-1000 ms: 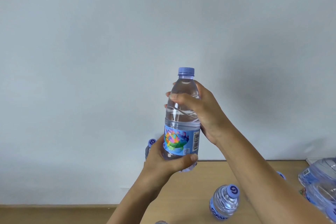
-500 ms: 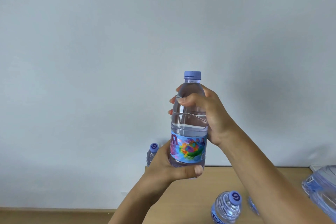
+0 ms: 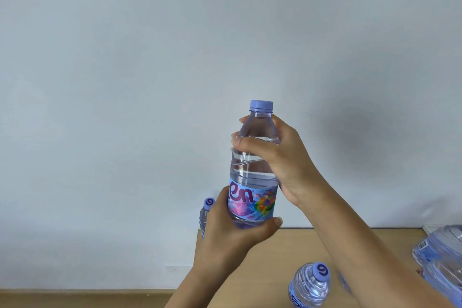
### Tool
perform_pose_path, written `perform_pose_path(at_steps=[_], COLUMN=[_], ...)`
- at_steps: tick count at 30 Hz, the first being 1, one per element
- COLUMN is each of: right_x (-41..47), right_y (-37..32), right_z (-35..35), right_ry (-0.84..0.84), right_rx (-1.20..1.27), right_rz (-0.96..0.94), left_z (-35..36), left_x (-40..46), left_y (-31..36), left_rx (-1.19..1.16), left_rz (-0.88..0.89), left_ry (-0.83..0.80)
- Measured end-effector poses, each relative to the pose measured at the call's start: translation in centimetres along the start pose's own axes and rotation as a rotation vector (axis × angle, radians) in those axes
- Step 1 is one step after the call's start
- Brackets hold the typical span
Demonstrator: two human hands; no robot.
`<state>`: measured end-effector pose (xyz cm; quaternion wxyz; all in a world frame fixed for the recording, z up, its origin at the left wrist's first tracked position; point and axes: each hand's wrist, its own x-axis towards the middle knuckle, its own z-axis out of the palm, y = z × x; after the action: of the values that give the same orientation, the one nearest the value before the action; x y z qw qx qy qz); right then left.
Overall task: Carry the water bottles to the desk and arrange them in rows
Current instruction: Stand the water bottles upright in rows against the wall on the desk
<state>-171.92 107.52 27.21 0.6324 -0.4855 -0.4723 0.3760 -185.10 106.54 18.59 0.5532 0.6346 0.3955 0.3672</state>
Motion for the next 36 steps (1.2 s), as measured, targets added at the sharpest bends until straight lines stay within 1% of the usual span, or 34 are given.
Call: perform_pose_path(at_steps=[3, 7, 9, 12, 14, 17, 19, 22, 26, 33, 36], right_x=[0.2, 0.6, 0.8, 1.2, 1.3, 1.1, 0.8, 0.5, 0.5, 0.6, 0.6], right_y=[-0.3, -0.8, -1.1, -1.3, -1.3, -1.1, -0.9, -0.7, -0.9, -1.2, -1.4], right_z=[-0.4, -1.1, -1.5, -1.9, -1.8, -1.3, -0.7, -0.2, -0.3, -1.3, -1.5], right_ry=[-0.025, -0.077, -0.144, -0.242, -0.241, -0.1, 0.002, 0.064, 0.025, -0.159, -0.246], right_rx=[0.047, 0.192, 0.265, 0.262, 0.219, 0.078, 0.017, 0.002, 0.092, 0.288, 0.307], right_rz=[0.006, 0.1, 0.115, 0.122, 0.121, 0.074, 0.046, 0.031, 0.047, 0.108, 0.092], left_z=[-0.1, -0.8, -1.0, -1.0, -0.8, -0.5, -0.3, -0.1, -0.4, -1.3, -1.2], left_x=[0.0, 0.2, 0.2, 0.4, 0.5, 0.4, 0.3, 0.1, -0.1, -0.1, -0.1], left_y=[0.2, 0.8, 1.0, 1.0, 0.9, 0.9, 0.7, 0.7, 0.6, 0.8, 0.7], left_rx=[-0.032, -0.17, -0.224, -0.253, -0.242, -0.203, -0.129, -0.071, -0.104, -0.261, -0.273], left_rz=[0.027, 0.012, 0.011, 0.002, 0.018, 0.046, 0.075, 0.093, 0.068, 0.037, 0.045], left_ry=[-0.049, -0.234, -0.29, -0.265, -0.228, -0.148, -0.066, -0.015, -0.053, -0.279, -0.292])
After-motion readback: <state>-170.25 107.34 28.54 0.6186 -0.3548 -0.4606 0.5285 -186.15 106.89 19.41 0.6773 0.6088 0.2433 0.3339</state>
